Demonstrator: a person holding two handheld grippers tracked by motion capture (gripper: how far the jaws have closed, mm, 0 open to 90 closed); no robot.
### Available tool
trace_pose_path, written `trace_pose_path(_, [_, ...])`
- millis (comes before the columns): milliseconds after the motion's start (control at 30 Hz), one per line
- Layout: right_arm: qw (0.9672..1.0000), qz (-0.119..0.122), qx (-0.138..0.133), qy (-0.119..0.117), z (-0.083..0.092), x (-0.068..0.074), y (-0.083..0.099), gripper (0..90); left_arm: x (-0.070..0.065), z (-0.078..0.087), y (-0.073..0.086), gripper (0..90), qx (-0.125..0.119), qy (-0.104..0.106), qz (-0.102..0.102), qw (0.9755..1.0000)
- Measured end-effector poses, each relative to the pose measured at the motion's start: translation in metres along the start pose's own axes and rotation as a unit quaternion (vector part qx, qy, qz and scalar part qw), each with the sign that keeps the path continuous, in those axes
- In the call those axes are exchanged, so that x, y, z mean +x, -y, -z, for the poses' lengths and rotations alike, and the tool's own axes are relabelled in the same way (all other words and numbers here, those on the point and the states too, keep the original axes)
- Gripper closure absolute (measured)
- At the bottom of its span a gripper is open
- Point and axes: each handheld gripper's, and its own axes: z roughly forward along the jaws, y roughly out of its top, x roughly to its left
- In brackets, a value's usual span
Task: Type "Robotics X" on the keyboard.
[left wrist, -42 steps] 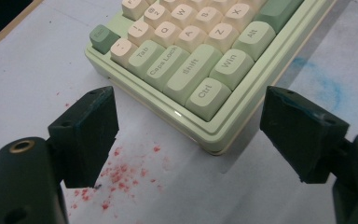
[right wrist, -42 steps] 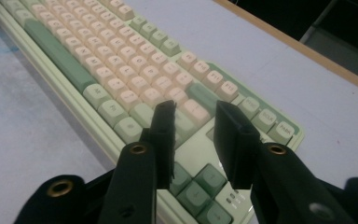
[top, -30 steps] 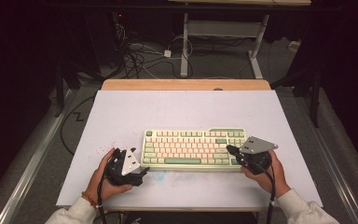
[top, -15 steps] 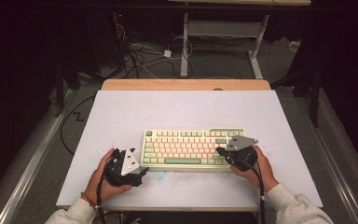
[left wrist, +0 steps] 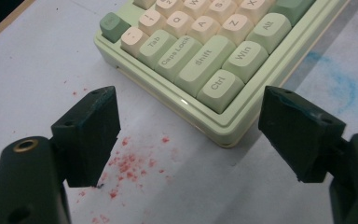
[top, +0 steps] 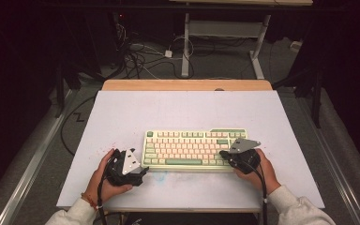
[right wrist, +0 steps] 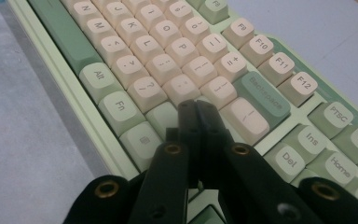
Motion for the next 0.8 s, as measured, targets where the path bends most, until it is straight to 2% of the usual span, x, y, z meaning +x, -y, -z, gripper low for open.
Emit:
trace_pose_path(133, [1.0000,0.000,-0.005,0.001,0.001,0.002,0.002,90.0,0.003,0.007,-0.002,21.7,-0.011,0.026,0.017,0.9995])
trace_pose_path(233, [1.0000,0.002,-0.006,0.001,0.002,0.002,0.002,90.0,0.004,0.012,-0.004,31.2,-0.022,0.033,0.023,0.9990])
trace_pose_path(333, [1.0000,0.001,-0.006,0.001,0.002,0.002,0.003,90.0,0.008,0.017,-0.007,45.9,-0.026,0.038,0.027,0.9986])
trace_pose_path(467, [1.0000,0.001,-0.006,0.001,0.001,0.002,0.003,90.0,0.014,0.022,-0.008,72.0,-0.025,0.054,0.046,0.9972])
trace_pose_path(567, [1.0000,0.001,-0.006,0.001,0.001,0.002,0.003,90.0,0.019,0.024,-0.009,83.0,-0.021,0.072,0.050,0.9959])
trace_pose_path(767, [1.0000,0.001,-0.005,0.002,0.001,0.002,0.002,90.0,0.025,0.024,-0.013,86.8,-0.013,0.072,0.056,0.9958])
trace_pose_path(800, [1.0000,0.001,-0.005,0.002,0.001,0.002,0.002,90.0,0.027,0.023,-0.013,87.1,-0.013,0.087,0.059,0.9944])
